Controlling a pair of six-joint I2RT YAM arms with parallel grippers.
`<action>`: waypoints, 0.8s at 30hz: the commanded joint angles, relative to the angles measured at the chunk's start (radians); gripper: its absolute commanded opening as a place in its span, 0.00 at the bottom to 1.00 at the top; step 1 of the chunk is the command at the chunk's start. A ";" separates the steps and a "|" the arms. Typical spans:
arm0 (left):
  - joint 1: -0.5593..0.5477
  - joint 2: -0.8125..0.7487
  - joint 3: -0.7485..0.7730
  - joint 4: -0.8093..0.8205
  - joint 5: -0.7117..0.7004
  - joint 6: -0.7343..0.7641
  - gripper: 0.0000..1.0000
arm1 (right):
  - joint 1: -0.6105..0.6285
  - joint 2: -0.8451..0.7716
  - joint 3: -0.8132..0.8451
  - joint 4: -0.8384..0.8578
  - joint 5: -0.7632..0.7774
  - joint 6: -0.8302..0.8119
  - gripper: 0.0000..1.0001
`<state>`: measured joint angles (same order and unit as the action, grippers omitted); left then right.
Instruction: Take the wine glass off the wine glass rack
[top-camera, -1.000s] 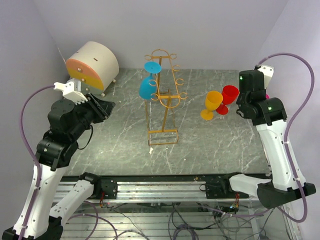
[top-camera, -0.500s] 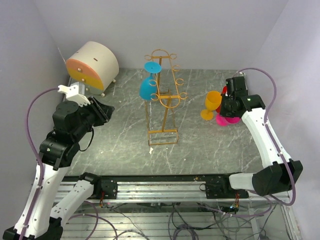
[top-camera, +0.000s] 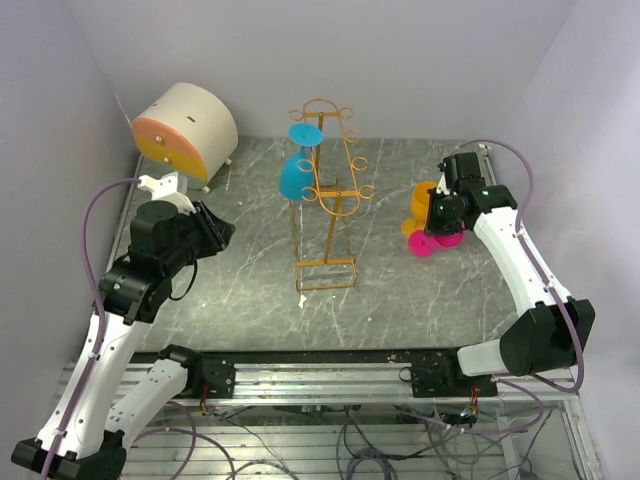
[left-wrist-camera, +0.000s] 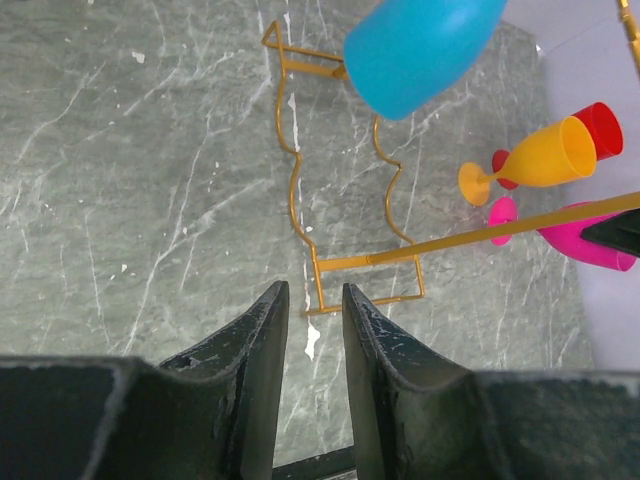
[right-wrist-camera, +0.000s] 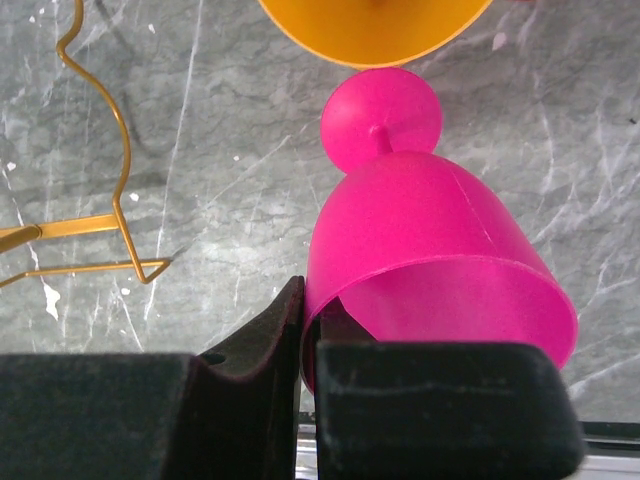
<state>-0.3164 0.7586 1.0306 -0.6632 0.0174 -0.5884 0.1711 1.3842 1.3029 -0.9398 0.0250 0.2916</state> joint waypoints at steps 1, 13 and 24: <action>-0.004 0.003 -0.025 0.050 -0.022 0.023 0.38 | -0.007 0.009 -0.024 0.015 -0.051 -0.021 0.00; -0.003 0.019 -0.065 0.067 -0.021 0.038 0.38 | -0.005 0.040 -0.058 0.021 -0.040 -0.023 0.00; -0.004 0.033 -0.073 0.073 -0.013 0.037 0.40 | 0.005 0.022 0.009 0.014 0.014 -0.020 0.18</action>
<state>-0.3164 0.7937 0.9649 -0.6334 0.0174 -0.5640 0.1734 1.4349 1.2613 -0.9321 0.0109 0.2768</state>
